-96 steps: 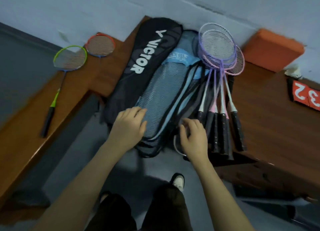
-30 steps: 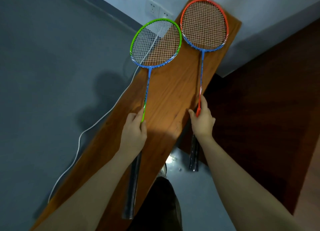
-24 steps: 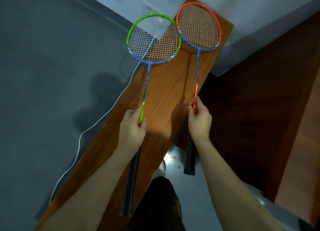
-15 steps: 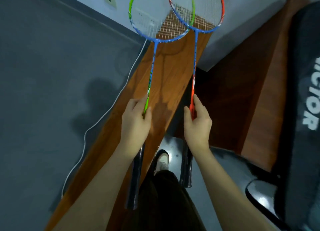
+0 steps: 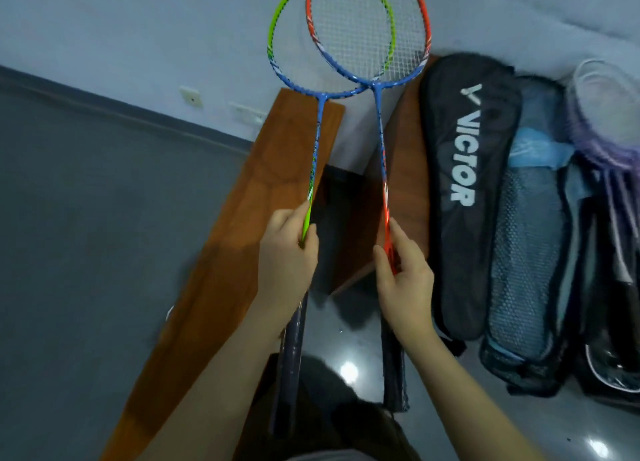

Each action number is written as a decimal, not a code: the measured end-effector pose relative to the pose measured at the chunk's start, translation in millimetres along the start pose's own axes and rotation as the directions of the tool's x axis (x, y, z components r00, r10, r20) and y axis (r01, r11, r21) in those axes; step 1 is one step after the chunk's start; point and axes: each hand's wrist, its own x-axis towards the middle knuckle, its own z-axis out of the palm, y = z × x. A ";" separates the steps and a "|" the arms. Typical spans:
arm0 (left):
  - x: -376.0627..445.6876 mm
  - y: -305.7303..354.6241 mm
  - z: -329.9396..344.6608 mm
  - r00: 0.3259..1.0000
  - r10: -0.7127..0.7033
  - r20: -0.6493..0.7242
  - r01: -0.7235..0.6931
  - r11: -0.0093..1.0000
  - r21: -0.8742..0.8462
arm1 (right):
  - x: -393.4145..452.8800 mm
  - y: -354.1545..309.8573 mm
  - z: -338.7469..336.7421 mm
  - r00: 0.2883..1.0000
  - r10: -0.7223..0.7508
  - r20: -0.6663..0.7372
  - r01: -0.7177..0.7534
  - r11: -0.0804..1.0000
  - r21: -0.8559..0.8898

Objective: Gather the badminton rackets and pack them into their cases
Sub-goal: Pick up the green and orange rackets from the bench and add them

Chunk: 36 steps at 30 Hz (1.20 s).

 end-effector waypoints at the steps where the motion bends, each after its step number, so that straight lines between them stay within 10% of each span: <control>1: -8.5 12.7 7.7 0.999 0.041 -0.007 -0.041 0.999 -0.021 | -4.5 6.8 -15.5 1.000 -0.004 -0.017 0.004 1.000 0.010; 17: -126.6 233.3 173.6 0.993 0.112 0.041 -0.103 0.978 -0.183 | -55.8 161.2 -281.2 0.973 0.088 -0.215 -0.080 0.996 0.042; 36: -52.3 364.6 410.3 0.960 0.115 0.255 -0.069 0.981 -0.184 | 49.7 311.9 -445.1 0.943 0.204 -0.265 -0.215 0.976 -0.014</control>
